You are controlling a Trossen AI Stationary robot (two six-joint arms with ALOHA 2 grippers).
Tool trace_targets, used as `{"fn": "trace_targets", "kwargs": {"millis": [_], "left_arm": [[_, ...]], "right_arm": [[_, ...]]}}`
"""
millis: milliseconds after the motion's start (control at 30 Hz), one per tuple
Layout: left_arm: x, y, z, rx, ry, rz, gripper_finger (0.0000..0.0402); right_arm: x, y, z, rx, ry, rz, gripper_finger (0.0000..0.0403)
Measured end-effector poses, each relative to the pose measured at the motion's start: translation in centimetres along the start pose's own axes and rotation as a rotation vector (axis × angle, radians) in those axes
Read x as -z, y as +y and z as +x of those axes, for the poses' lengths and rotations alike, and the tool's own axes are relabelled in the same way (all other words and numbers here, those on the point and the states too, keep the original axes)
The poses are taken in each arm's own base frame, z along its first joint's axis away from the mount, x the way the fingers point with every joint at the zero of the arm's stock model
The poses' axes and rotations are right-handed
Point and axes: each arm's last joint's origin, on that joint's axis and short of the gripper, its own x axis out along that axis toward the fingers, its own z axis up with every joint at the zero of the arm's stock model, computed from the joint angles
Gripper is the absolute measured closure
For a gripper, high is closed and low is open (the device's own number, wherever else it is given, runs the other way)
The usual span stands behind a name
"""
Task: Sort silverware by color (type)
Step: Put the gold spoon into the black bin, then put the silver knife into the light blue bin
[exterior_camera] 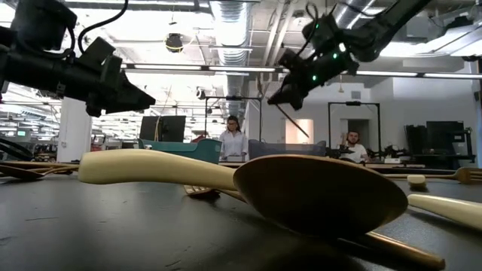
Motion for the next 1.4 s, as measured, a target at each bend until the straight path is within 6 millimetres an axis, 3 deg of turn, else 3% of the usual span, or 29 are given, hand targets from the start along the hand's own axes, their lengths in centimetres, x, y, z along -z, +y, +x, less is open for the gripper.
{"fn": "trace_targets", "kwargs": {"millis": [200,433,633,833,1000,1133,1267,1400], "left_arm": [[0.1,0.1,0.0,-0.033,0.000,0.000,0.0242],[0.1,0.1,0.0,-0.030,0.003,-0.023,0.0242],[0.1,0.1,0.0,-0.045,-0.001,-0.022,0.0242],[0.1,-0.1,0.0,0.025,0.013,-0.061,0.0242],[0.1,-0.3,0.0,0.086,0.029,-0.093,0.0242],[0.0,-0.2,0.0,0.067,0.016,-0.074,0.0242],[-0.3,-0.3,0.0,0.094,-0.010,-0.080,0.0242],[-0.3,-0.4,0.0,0.130,-0.001,-0.124,0.0242]], "right_arm": [[2.1,0.1,1.8,-0.010,0.030,0.053,0.0304],[3.4,0.7,2.2,-0.057,0.127,0.162,0.0261],[1.7,-0.1,0.5,-0.027,0.099,0.181,0.0256],[-0.4,0.1,-2.6,-0.078,0.127,0.400,0.0258],[-1.3,3.2,-4.7,-0.345,0.242,0.585,0.0258],[-2.1,7.2,-4.7,-0.521,0.295,0.569,0.0258],[-2.9,10.2,-5.0,-0.564,0.323,0.519,0.0258],[-3.6,12.0,-5.7,-0.517,0.346,0.516,0.0258]]}}
